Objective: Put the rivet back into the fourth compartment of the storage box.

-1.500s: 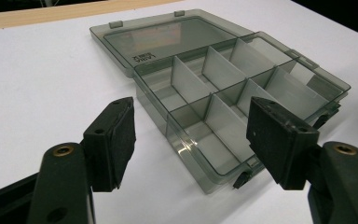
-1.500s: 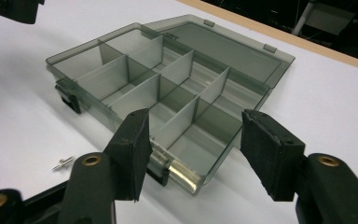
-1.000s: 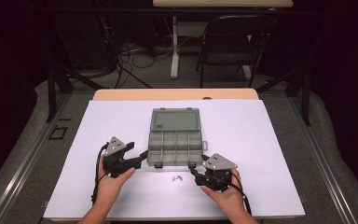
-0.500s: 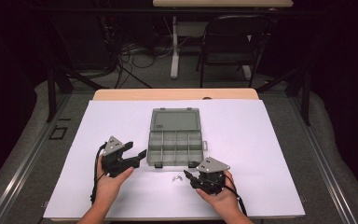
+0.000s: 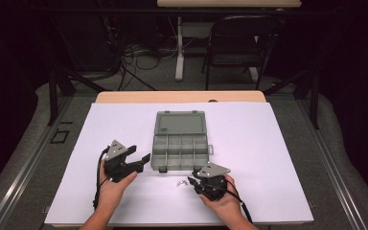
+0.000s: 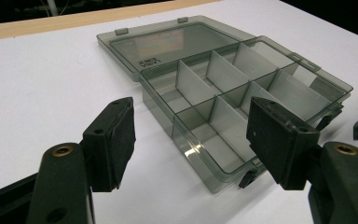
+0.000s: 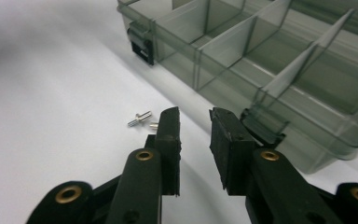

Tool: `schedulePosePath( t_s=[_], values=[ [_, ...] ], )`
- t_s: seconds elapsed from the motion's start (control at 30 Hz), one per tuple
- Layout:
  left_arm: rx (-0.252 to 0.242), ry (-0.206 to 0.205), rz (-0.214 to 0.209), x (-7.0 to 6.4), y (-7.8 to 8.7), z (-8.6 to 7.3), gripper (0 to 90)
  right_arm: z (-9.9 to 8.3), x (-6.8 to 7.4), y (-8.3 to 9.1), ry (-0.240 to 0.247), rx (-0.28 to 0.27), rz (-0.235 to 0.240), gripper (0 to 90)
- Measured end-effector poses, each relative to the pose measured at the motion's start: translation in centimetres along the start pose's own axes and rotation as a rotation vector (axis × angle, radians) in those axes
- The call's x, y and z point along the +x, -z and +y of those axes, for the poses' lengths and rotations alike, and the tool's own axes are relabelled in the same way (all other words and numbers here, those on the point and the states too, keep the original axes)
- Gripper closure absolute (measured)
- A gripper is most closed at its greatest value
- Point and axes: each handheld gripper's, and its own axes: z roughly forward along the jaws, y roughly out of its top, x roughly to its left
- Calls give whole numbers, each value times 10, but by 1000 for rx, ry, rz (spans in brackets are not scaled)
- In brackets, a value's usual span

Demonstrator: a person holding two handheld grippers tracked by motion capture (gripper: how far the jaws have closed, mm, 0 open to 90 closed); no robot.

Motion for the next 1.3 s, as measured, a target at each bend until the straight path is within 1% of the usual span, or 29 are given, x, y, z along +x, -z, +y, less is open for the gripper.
schedulePosePath(
  t_s=[0.03,0.07,0.1,0.13,0.17,0.23,0.3,0.37,0.53,0.8,0.97,1.17,1.2,1.23,1.3],
  values=[
    [-1,0,1,0,0,0,327,0,1,-1,2,13,6,742],
    [-1,0,1,0,0,0,328,0,3,-2,4,8,11,751],
    [5,0,1,1,1,0,328,0,4,-2,9,23,11,759],
    [-2,3,4,1,0,-1,328,-1,5,-5,10,11,15,769],
    [4,-1,2,1,1,0,328,-1,6,-5,13,30,12,776],
    [1,-3,4,0,1,0,329,0,7,-7,18,42,14,787],
    [3,0,2,0,2,0,330,0,8,-7,15,41,19,795],
    [-7,2,4,1,1,0,330,-1,8,-8,12,41,21,796],
    [-7,9,3,2,2,0,331,-1,9,-11,11,50,34,797],
    [-4,9,4,2,2,0,332,-2,9,-15,12,76,31,810],
    [-7,12,3,2,2,0,333,-3,9,-17,3,62,35,812],
    [-5,11,4,3,2,0,333,-2,9,-15,-4,64,45,789],
    [-6,11,4,3,1,-1,333,-2,9,-15,-10,61,49,785],
    [-6,11,4,3,1,-1,333,-2,10,-17,-13,44,50,778],
    [-6,11,3,3,1,-1,334,-2,10,-17,-12,62,50,767]
  ],
)
